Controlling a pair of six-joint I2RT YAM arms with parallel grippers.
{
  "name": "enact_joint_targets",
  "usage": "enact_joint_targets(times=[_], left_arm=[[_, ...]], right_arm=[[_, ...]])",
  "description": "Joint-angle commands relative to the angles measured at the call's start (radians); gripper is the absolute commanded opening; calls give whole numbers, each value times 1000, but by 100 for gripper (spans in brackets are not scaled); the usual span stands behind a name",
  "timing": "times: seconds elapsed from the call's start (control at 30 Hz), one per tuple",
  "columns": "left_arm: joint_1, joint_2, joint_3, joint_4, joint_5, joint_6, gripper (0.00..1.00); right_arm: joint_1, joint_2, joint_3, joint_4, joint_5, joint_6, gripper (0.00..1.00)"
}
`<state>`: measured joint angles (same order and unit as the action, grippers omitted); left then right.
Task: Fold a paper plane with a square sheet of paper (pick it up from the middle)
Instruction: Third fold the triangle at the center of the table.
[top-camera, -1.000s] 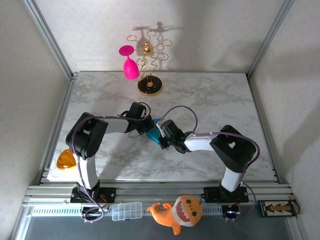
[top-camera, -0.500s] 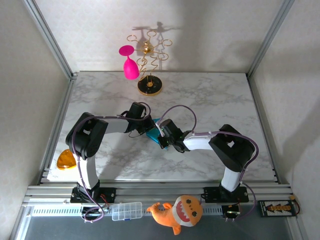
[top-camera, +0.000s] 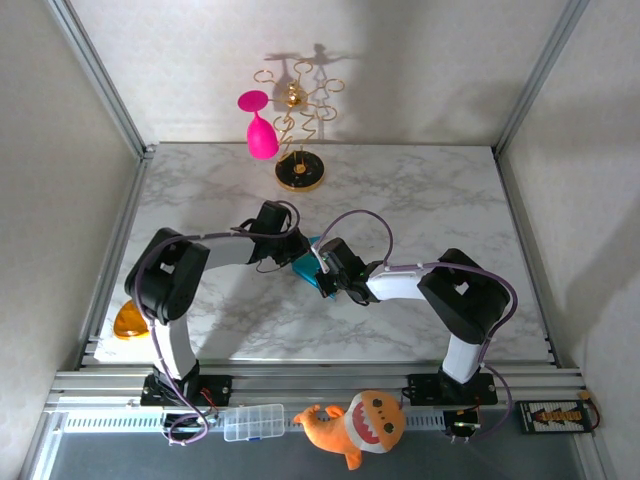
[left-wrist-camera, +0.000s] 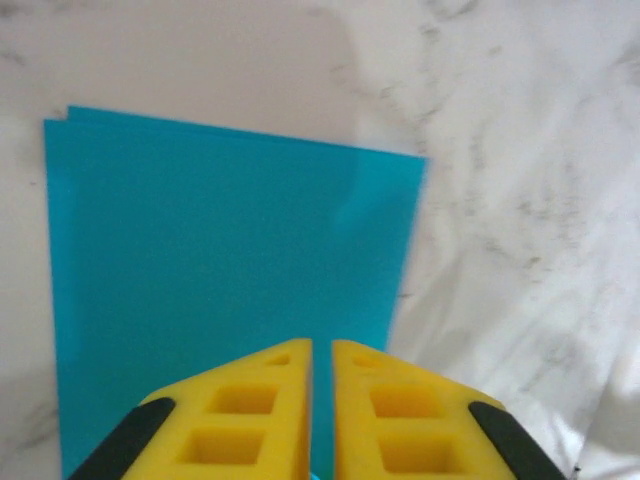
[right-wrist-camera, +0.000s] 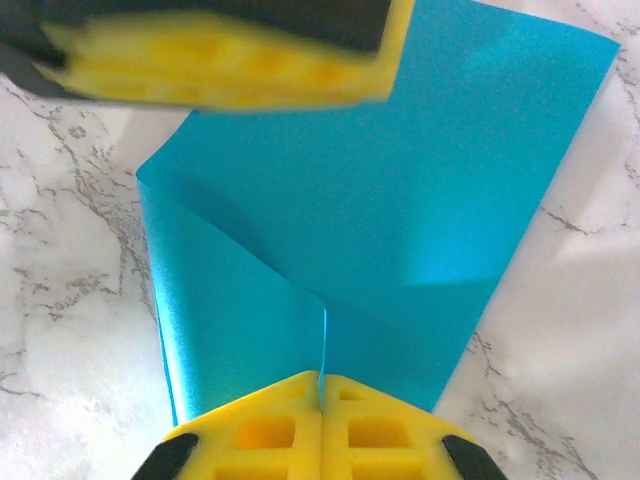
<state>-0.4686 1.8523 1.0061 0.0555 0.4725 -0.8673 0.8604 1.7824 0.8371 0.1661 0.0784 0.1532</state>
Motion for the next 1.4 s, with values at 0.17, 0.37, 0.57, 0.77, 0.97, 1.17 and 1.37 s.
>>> enact_joint_targets(times=[0.17,0.37,0.57,0.77,0.97,1.17,1.37], left_arm=[[0,-158,-175,131,-5,-150,17],[-37,-192,-258,220,31,-236,17],[-59,-150,-288,314,67,-285,16],[-80,-117,-267,326,82,-289,14],[-84,-96,-280,315,77,-289,12],[-84,-88,-281,290,61,-268,8],[-84,-78,-277,276,55,-246,7]], right_arm=[[-14,-6,23,-59,-41,15,3],[-17,-2,25,-64,-52,20,5],[-20,9,28,-66,-56,20,8],[-20,14,30,-69,-55,22,8],[-21,17,31,-74,-53,24,8],[-21,20,33,-80,-47,26,8],[-21,24,34,-84,-46,24,8]])
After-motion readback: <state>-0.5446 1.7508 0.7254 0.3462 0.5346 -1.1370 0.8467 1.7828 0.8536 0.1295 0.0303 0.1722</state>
